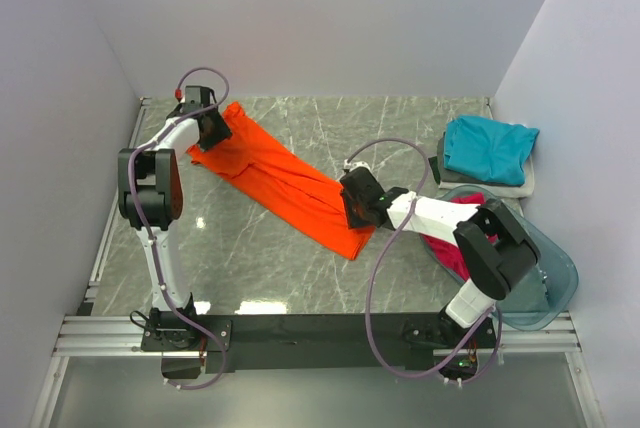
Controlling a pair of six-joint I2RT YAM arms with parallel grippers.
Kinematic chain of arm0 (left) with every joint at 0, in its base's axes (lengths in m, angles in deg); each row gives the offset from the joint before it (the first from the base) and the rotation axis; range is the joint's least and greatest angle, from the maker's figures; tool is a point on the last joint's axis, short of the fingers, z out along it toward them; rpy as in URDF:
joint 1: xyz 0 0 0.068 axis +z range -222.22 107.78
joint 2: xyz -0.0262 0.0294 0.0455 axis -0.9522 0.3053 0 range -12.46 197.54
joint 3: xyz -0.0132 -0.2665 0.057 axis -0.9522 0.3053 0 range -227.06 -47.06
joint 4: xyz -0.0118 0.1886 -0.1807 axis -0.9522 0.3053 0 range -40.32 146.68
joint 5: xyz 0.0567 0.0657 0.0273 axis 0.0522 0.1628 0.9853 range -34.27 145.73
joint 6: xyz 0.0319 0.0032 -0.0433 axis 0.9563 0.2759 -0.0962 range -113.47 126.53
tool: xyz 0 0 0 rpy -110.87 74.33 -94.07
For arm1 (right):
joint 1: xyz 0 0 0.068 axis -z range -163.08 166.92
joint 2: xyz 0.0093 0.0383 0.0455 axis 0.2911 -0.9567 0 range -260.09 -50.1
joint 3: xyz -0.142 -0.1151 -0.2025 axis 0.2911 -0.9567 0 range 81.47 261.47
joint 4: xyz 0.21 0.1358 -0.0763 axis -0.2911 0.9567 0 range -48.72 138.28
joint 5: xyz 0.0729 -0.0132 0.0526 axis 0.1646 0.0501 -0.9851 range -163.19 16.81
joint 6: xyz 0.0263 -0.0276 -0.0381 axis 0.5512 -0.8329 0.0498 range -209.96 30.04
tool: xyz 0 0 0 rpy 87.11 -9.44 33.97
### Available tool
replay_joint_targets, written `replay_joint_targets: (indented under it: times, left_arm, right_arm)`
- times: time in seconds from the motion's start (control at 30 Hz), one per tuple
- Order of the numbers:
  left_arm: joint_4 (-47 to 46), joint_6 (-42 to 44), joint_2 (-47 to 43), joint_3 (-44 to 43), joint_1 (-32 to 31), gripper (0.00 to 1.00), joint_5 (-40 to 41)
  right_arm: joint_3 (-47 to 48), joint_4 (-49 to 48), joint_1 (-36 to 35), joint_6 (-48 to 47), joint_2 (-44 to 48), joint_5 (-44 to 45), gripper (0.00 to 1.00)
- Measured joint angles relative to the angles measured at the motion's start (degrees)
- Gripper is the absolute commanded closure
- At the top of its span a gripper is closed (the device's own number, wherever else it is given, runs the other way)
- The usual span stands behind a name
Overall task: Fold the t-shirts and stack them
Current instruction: Fold the tshirt
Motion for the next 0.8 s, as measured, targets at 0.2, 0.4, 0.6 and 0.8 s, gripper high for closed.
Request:
replay_joint_targets:
  times: [0.2, 0.4, 0.6, 0.8]
  left_arm:
    - [0.0, 0.0, 0.0, 0.0, -0.2, 0.42, -0.4]
    - [0.6, 0.0, 0.3, -0.7, -0.2, 0.42, -0.4]
    - [2.3, 0.4, 3.6, -5.9, -0.2, 0.42, -0.5]
    - [3.6, 0.9, 7.8, -10.1, -0.2, 0.42, -1.0]
  right_arm:
    - [0.2, -1.1, 0.0, -1.2, -0.2, -0.7, 0.97]
    - [0.0, -0.8, -0.2, -3.1, 2.4, -1.6, 1.00]
    - [0.5, 2.1, -2.0, -4.7, 2.6, -1.9, 1.00]
    - [2.5, 6.7, -4.7, -4.7, 2.2, -1.0, 1.00]
